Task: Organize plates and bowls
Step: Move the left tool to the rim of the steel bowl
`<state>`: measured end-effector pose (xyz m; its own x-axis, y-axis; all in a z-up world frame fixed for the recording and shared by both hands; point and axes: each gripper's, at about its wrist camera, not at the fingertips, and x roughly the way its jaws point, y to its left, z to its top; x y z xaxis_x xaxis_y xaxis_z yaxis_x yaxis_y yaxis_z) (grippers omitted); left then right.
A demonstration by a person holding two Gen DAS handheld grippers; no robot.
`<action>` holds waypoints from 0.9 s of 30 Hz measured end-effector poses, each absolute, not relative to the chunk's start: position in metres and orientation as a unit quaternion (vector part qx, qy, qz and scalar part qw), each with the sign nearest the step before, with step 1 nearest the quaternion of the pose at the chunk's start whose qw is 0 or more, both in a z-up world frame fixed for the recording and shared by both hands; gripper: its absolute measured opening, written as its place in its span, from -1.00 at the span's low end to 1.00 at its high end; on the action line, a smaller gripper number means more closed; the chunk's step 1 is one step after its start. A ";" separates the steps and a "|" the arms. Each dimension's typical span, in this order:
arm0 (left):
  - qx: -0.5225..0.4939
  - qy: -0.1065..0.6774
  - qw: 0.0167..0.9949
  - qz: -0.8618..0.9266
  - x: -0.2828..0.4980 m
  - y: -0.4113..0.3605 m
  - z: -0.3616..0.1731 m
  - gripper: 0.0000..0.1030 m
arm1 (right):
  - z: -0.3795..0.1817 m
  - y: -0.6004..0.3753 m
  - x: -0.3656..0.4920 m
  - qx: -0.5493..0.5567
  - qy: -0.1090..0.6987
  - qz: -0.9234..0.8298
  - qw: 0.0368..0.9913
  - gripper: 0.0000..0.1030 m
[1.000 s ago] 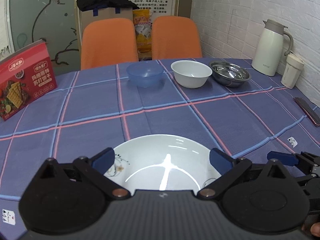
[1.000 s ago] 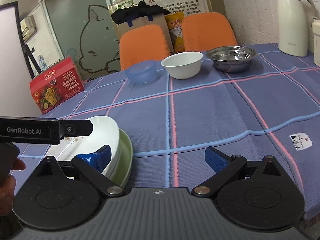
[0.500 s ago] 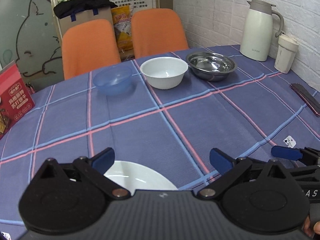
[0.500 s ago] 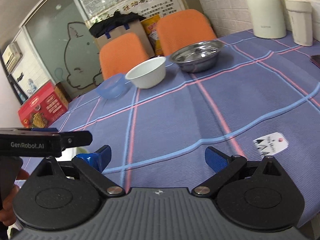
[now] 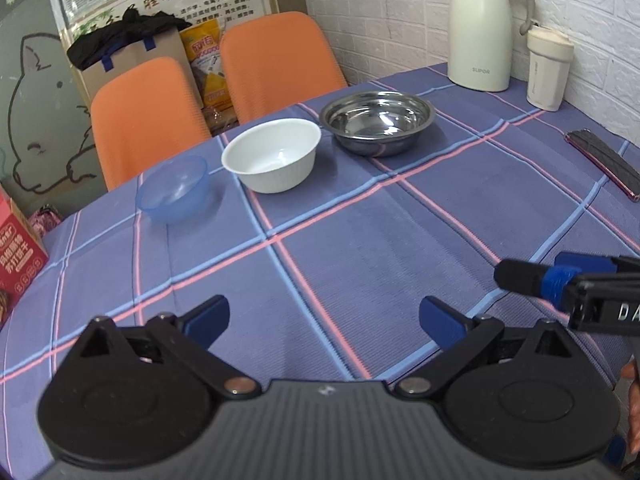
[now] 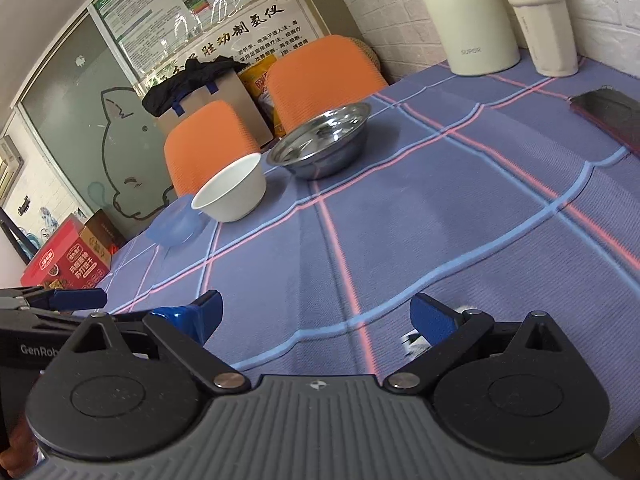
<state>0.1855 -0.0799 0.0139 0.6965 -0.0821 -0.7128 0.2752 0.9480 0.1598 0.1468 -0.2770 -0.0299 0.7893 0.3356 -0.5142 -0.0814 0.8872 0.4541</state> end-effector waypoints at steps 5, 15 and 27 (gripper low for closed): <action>0.147 0.369 0.912 -0.099 0.191 -0.091 0.015 0.94 | -0.014 -0.292 0.157 0.195 0.279 0.103 0.935 0.71; 0.149 0.328 0.927 -0.100 0.245 -0.101 0.038 0.94 | 0.012 -0.302 0.198 0.143 0.244 0.098 0.954 0.71; 0.062 0.347 0.925 -0.142 0.423 -0.120 0.050 0.94 | 0.010 -0.276 0.301 0.084 0.301 0.107 0.944 0.71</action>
